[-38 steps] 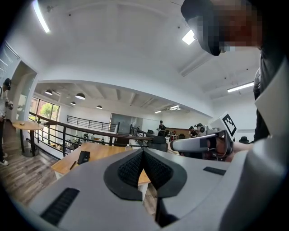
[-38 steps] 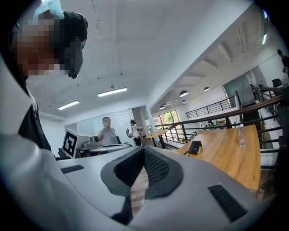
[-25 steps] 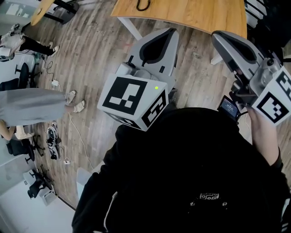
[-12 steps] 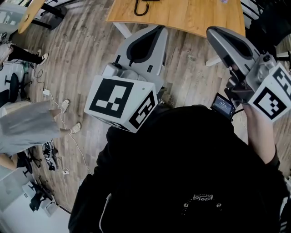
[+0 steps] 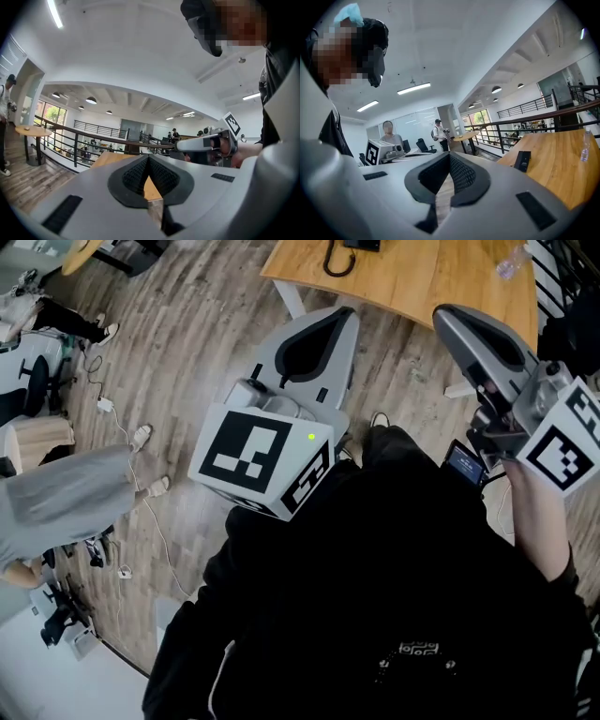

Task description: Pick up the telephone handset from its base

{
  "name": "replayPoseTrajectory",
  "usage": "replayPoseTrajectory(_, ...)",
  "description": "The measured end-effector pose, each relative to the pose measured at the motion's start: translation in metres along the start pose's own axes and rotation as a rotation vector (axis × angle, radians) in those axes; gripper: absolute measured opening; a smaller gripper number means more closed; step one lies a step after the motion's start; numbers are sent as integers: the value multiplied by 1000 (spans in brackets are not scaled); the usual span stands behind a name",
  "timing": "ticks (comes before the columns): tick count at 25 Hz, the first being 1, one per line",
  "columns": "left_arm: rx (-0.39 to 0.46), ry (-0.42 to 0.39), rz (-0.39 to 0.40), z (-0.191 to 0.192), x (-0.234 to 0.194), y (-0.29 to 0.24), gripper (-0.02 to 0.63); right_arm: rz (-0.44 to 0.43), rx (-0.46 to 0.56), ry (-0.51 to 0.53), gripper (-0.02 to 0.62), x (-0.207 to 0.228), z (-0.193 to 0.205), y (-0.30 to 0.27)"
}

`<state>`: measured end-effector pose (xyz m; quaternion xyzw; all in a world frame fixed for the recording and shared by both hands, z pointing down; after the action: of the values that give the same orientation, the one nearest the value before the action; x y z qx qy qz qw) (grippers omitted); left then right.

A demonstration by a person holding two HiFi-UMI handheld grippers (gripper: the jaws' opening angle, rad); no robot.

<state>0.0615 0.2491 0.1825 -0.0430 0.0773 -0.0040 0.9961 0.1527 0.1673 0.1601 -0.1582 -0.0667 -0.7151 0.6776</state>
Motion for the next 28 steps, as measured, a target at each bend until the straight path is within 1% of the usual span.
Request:
replayPoseTrajectory(2,0,6,-46,1,-21,-2,0,-42,-1,-8,17,8,-2,-24)
replayPoseTrajectory(4,-4,13,-78,3,-31,2,0,-78,-10,-27,17,8,1,-37)
replayPoseTrajectory(7,2,13,-109,-1,-37,6,0,-107,-28,-22,17,6,-1,-47)
replayPoseTrajectory(9,3,12,-121,-3,-44,2,0,-118,-34,-17,17,12,-6,-56)
replayPoseTrajectory(13,-12,60,-129,8,-67,-17,0,-130,-48,-26,17,32,-9,-79)
replayPoseTrajectory(15,-15,66,-137,8,-75,-26,0,-138,-53,-22,17,41,-12,-88)
replayPoseTrajectory(19,-12,65,-135,0,-90,-52,0,-137,-54,-29,17,67,-23,-102)
replayPoseTrajectory(22,8,85,-121,-11,-103,-79,0,-142,-47,-26,17,90,-33,-114)
replayPoseTrajectory(24,19,82,-116,-19,-112,-96,0,-144,-44,-29,17,106,-39,-124)
replayPoseTrajectory(28,15,64,-112,-31,-123,-124,0,-151,-56,-74,17,128,-44,-135)
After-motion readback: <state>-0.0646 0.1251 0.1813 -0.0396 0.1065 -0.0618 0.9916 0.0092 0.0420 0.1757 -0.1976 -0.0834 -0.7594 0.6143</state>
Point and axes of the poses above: the fingertips, and each gripper's own axes: y backward along the fingers, x to its right, z out of its underside, the point moved 3 cm from there along y, backward along the fingers, and after that the axes turned 2 degrees about x, right-handed, at the moved point
